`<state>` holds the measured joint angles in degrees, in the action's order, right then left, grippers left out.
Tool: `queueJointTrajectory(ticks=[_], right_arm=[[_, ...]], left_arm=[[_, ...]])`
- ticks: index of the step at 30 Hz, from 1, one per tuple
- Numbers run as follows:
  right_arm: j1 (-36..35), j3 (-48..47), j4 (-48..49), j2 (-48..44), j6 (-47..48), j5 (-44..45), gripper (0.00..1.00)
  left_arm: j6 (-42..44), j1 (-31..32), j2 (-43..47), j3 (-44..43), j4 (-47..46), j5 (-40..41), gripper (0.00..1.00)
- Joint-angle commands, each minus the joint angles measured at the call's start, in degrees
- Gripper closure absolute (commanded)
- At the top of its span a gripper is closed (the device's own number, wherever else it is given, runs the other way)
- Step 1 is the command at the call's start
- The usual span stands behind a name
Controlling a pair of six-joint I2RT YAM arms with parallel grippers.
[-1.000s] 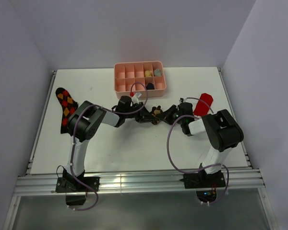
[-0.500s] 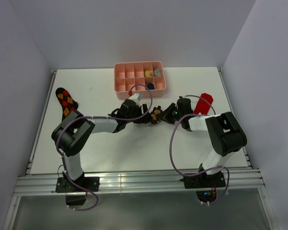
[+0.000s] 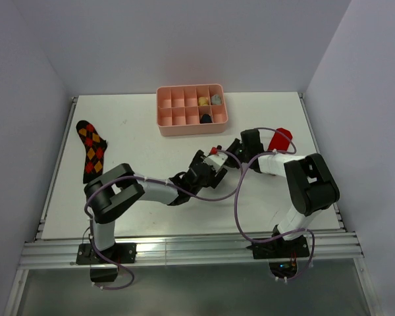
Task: Roll the socks
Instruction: Roll the sock at the center of the board.
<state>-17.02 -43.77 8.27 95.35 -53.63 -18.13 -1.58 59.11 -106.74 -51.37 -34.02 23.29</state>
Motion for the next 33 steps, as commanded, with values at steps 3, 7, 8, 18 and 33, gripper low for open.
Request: queueJointTrajectory(ticks=[3, 7, 8, 18, 33], right_arm=[[-0.6, -1.8, -6.2, -1.3, 1.0, 1.7, 1.00], [-0.6, -2.2, -6.9, -1.3, 0.9, 1.3, 1.00], [-0.7, -2.3, -6.9, -1.3, 0.9, 1.3, 1.00], [-1.1, -2.5, -7.4, -1.2, 0.3, 0.4, 1.00], [-1.3, -2.8, -7.7, -2.7, -1.0, -0.7, 0.96]], left_arm=[[12.0, 2.4, -5.7, -4.1, -5.1, 7.0, 0.16], [16.3, 3.6, -9.1, -5.2, -7.1, 9.3, 0.16], [17.9, 4.0, -9.6, -5.8, -7.5, 9.7, 0.16], [20.5, 4.5, -16.6, -11.5, -4.1, 13.3, 0.22], [11.2, 3.3, -19.5, -13.5, 6.8, 11.4, 0.66]])
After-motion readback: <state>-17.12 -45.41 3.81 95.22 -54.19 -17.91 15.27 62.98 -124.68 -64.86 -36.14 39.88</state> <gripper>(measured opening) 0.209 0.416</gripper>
